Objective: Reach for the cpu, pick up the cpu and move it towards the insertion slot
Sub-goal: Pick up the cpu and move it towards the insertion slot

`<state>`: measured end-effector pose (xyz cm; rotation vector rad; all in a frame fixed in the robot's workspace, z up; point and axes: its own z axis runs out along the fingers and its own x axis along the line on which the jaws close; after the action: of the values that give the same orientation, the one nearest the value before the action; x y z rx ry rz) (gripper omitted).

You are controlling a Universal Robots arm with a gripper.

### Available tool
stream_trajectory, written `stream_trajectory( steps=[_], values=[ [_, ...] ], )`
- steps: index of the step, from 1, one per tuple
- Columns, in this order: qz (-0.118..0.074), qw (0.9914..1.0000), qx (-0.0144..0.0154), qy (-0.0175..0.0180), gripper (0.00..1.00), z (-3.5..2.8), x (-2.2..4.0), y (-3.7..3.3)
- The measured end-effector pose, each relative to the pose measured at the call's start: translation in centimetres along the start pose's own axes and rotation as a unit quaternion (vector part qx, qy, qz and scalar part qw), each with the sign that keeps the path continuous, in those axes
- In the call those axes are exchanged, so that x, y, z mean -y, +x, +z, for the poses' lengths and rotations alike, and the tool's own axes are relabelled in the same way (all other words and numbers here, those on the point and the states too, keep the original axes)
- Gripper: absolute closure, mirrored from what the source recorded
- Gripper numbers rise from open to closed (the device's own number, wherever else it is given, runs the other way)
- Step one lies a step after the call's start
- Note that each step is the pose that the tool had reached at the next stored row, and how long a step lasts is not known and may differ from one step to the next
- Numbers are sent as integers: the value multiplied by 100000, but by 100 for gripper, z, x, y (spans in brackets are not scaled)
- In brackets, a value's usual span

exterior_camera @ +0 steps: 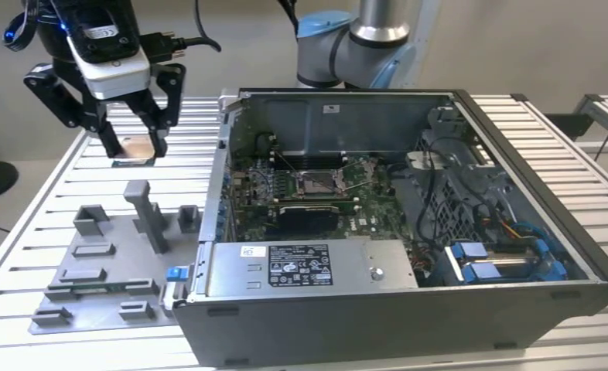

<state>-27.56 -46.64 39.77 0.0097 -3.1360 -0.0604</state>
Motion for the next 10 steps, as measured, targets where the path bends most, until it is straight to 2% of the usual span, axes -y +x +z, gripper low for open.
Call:
stream_trajectory(
  steps=[10],
  values=[
    [0,100000,-2,4,100,-1,1,-146]
  ],
)
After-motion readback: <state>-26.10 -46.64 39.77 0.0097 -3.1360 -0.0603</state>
